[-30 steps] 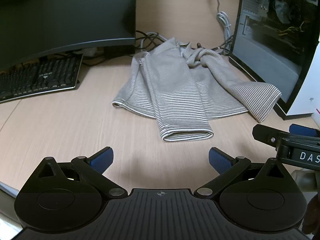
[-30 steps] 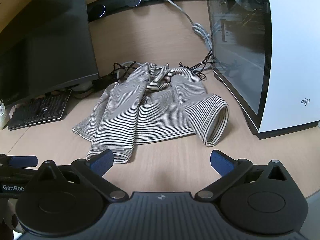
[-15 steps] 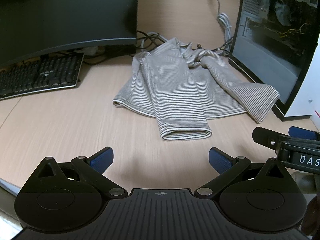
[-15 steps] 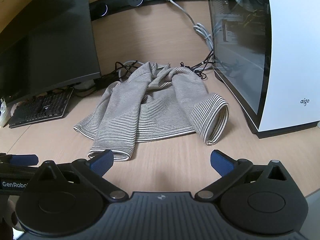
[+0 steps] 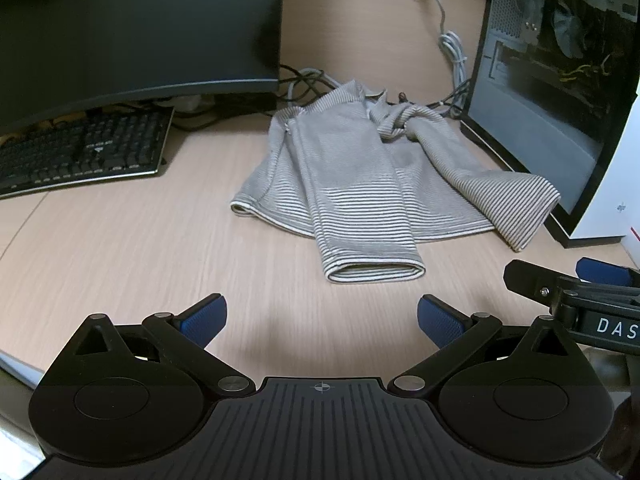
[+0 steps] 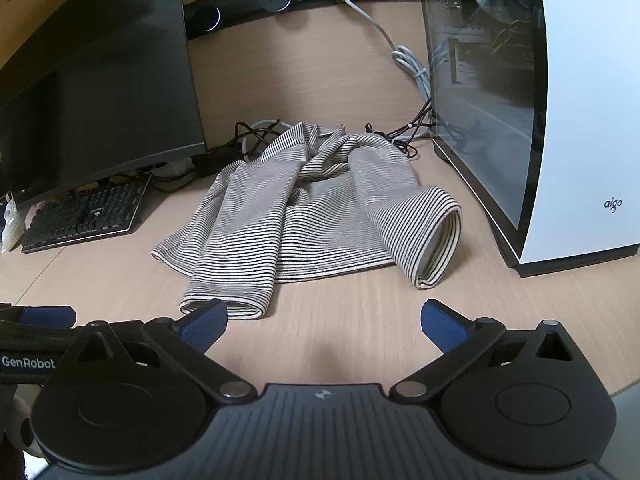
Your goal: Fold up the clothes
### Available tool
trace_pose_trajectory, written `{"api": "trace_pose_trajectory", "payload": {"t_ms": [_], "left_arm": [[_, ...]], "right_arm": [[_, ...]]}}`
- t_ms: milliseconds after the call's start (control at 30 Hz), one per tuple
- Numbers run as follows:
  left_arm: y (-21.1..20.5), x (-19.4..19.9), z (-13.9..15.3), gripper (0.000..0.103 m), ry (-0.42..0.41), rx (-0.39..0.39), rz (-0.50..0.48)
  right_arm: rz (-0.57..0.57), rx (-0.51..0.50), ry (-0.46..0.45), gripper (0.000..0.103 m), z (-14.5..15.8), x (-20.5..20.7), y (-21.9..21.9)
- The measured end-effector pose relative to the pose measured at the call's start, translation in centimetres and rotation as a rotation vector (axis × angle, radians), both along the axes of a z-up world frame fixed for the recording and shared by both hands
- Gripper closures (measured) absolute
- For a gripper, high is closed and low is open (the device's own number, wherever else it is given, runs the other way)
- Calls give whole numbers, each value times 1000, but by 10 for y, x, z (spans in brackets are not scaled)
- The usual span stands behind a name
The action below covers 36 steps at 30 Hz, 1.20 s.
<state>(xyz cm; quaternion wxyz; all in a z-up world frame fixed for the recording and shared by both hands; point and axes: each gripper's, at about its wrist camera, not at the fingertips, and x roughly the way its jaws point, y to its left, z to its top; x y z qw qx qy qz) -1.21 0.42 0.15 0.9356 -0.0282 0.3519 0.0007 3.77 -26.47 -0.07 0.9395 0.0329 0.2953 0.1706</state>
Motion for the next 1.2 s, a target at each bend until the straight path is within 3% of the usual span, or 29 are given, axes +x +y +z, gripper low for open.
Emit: {"api": "trace_pose_trajectory", "payload": {"t_ms": [1200], "left_arm": [[6,1,8,0,-4,-27,28]], "right_arm": [[29,-19,8,0,2,1,3]]}}
